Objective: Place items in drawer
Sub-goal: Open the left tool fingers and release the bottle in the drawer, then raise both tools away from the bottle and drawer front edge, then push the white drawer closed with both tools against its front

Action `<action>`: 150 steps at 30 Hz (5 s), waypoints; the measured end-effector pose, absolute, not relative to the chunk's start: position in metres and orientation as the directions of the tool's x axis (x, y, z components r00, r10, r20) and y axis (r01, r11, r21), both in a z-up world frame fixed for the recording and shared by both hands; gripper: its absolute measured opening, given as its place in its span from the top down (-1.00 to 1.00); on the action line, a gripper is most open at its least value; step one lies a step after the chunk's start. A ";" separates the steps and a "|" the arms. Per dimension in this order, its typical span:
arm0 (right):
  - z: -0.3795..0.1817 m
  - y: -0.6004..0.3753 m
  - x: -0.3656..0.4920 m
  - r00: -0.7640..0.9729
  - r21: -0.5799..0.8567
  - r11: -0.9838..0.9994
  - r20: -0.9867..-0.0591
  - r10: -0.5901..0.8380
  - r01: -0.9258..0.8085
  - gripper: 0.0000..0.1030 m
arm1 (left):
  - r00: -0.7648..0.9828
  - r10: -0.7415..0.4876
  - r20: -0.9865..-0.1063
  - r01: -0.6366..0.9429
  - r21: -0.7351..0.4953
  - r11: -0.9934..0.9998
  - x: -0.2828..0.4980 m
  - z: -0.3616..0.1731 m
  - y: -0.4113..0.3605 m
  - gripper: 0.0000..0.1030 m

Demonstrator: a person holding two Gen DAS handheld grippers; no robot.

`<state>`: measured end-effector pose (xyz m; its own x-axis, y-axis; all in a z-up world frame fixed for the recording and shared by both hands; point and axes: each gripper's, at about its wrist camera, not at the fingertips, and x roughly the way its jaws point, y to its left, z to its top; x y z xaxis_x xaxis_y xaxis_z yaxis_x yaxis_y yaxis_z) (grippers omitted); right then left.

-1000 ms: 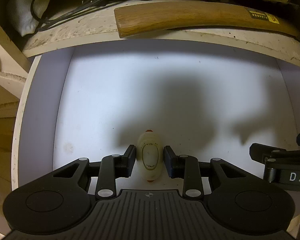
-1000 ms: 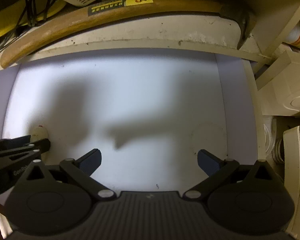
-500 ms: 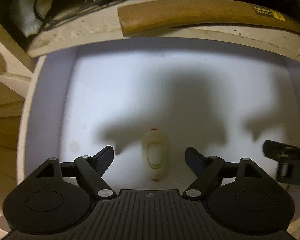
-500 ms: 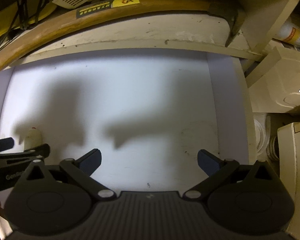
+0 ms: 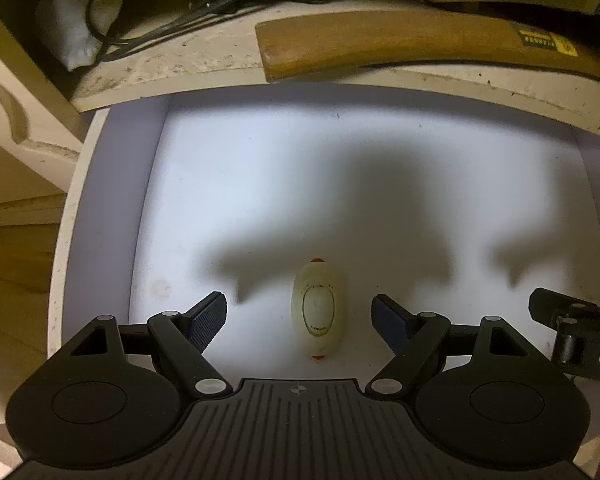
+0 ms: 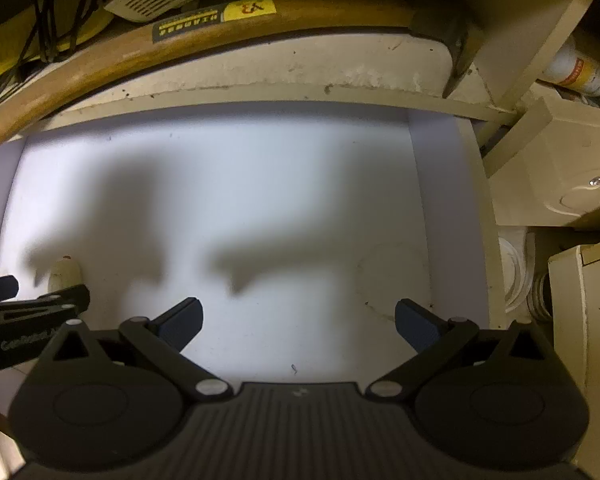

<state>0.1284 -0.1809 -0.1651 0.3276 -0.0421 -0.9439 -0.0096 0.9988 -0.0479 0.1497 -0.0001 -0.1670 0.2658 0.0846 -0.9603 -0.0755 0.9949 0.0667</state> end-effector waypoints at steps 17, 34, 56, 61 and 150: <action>-0.122 -0.186 0.109 0.398 -0.019 1.000 -0.917 -0.020 0.007 -0.99 | 0.381 0.052 -0.923 -0.103 0.013 0.995 0.116 -0.105 0.005 -0.55; -0.064 -0.182 0.059 0.508 0.027 0.999 -0.861 0.039 -0.031 -0.99 | 0.498 0.032 -0.867 -0.087 -0.014 0.996 0.068 -0.044 0.009 -0.55; -0.088 -0.178 0.046 0.399 0.042 0.997 -0.915 0.063 -0.060 -0.99 | 0.354 -0.028 -0.935 -0.123 -0.076 0.989 0.062 -0.067 0.012 -0.54; -0.099 -0.176 0.043 0.343 0.036 0.997 -0.938 0.057 -0.068 -0.99 | 0.285 -0.003 -0.959 -0.162 -0.051 0.985 0.059 -0.082 0.014 -0.54; -0.139 -0.173 0.106 0.408 -0.124 0.992 -0.908 -0.101 -0.031 -0.99 | 0.227 0.121 -0.966 -0.088 0.104 0.991 0.119 -0.107 0.000 -0.55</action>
